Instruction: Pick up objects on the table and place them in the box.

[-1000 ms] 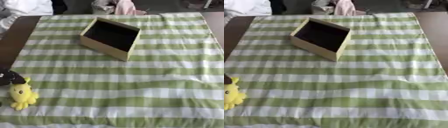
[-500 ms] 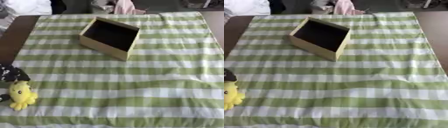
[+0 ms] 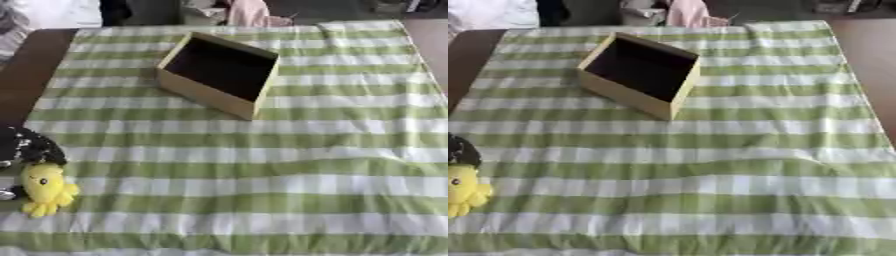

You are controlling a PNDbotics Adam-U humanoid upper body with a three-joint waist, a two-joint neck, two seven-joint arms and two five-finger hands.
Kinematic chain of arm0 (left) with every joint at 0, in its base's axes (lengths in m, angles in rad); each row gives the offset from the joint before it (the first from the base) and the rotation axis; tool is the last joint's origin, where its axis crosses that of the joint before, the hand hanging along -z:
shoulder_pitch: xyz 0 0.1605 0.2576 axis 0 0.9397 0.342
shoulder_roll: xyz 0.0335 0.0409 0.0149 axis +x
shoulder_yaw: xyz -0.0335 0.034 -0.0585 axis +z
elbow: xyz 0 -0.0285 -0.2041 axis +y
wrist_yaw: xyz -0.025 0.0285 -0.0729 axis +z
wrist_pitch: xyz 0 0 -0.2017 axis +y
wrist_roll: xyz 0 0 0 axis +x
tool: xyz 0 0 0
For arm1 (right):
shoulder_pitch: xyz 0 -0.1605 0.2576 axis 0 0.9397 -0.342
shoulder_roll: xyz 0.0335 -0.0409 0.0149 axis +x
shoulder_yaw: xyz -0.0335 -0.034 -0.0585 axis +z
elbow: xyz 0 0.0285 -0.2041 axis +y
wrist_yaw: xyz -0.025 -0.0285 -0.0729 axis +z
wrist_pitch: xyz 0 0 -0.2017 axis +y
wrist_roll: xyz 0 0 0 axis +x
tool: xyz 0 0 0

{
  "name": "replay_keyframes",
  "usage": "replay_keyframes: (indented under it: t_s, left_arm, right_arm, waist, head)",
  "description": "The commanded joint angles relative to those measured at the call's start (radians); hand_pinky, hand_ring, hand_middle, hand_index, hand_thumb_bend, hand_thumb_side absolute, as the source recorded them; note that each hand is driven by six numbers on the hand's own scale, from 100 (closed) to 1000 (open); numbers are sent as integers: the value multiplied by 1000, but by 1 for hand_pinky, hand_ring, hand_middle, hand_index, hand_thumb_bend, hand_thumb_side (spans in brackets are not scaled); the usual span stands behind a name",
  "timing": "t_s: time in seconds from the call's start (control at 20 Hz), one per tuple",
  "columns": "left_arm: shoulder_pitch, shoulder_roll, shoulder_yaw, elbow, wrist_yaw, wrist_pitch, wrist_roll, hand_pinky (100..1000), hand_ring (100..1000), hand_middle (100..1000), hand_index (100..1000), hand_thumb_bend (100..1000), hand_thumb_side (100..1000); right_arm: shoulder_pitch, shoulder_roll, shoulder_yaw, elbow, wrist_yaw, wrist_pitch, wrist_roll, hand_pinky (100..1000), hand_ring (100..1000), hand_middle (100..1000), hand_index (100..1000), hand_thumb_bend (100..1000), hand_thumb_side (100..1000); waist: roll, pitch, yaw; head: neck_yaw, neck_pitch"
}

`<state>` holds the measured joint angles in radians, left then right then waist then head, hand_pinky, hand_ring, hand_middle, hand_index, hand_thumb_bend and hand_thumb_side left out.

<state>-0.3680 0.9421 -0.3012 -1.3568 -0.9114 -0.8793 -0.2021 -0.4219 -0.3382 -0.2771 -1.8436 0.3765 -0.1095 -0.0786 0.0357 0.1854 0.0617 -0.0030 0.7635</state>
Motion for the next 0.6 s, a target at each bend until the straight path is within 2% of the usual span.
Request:
replay_keyframes:
  t_s: [0.05,0.2,0.4,0.6]
  left_arm:
    - [-15,21,2,3,12,-6,-14,695,810,752,856,299,129]
    - [-11,23,9,1,23,-9,-12,659,765,686,793,275,132]
    - [-5,27,18,-6,48,-18,-1,558,659,541,668,276,123]
    - [-8,24,12,3,65,-26,5,473,575,473,592,264,106]
  right_arm:
    - [-8,-13,-10,-25,-9,2,0,635,720,761,773,100,798]
    - [-7,-14,-12,-25,-9,3,-1,634,719,758,773,100,799]
    - [-5,-11,-13,-27,-10,4,-2,633,720,756,772,100,799]
    - [-4,-8,-14,-30,-12,6,-1,632,717,753,772,100,799]
  waist:
    - [1,-11,-1]
    - [1,-11,0]
    - [3,-12,2]
    - [3,-12,-1]
  head:
    - [1,6]
    - [-1,6]
    - [-1,6]
    - [0,6]
